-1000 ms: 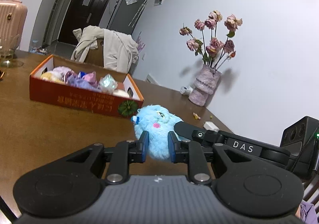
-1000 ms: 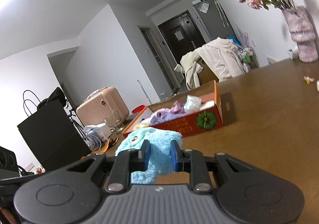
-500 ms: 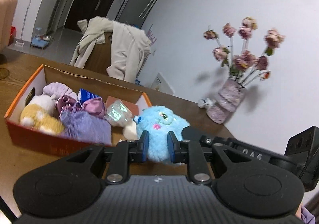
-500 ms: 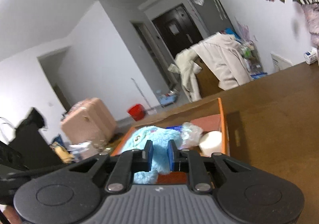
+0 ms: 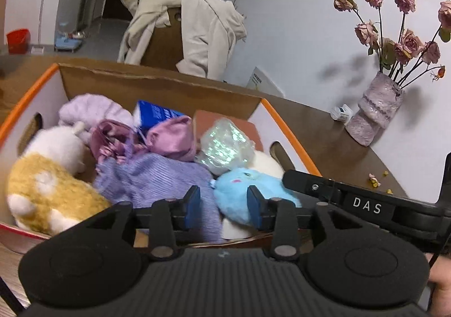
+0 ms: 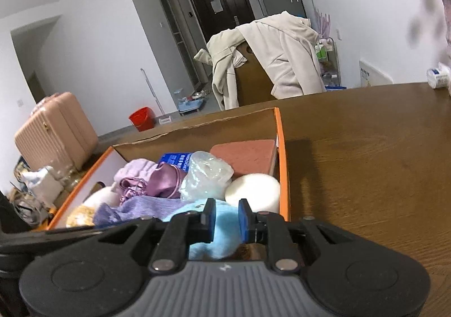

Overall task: Organize soft objects
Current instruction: 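Open the left tool and withdraw both tools from the box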

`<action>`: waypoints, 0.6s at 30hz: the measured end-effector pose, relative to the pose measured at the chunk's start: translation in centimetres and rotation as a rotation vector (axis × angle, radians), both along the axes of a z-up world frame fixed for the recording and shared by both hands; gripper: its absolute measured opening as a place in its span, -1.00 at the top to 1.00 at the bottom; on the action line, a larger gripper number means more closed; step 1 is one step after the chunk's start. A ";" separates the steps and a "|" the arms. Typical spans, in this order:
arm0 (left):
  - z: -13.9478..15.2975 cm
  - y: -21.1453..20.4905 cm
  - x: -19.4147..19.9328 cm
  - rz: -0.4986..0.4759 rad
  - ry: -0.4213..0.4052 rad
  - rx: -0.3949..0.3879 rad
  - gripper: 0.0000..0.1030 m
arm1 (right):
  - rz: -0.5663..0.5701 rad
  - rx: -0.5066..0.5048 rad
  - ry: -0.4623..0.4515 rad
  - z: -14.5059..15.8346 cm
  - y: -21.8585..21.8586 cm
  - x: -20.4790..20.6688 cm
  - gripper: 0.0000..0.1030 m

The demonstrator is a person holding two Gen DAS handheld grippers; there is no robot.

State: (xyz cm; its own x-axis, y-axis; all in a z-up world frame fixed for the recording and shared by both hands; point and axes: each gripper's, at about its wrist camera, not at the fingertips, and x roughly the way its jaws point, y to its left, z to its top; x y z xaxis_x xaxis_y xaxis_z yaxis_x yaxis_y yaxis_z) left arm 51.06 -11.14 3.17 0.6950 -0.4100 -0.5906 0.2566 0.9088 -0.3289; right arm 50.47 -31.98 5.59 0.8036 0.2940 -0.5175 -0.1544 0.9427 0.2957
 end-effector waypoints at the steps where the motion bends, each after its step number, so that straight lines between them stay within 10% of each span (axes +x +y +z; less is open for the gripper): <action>1: 0.3 0.2 -0.2 0.005 -0.007 0.008 0.30 | 0.001 -0.010 -0.005 0.1 0.2 -0.2 0.65; 18: 9.1 6.7 -11.0 0.101 -0.189 0.116 -0.08 | 0.011 -0.098 -0.218 9.3 0.7 -12.0 0.35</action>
State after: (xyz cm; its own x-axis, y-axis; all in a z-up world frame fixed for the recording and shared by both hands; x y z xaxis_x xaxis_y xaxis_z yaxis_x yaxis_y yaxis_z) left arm 40.09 -4.44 12.27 0.8319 -0.2698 -0.4850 0.2099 0.9619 -0.1752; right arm 38.51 -31.32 14.93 0.8965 0.2599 -0.3588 -0.2148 0.9633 0.1610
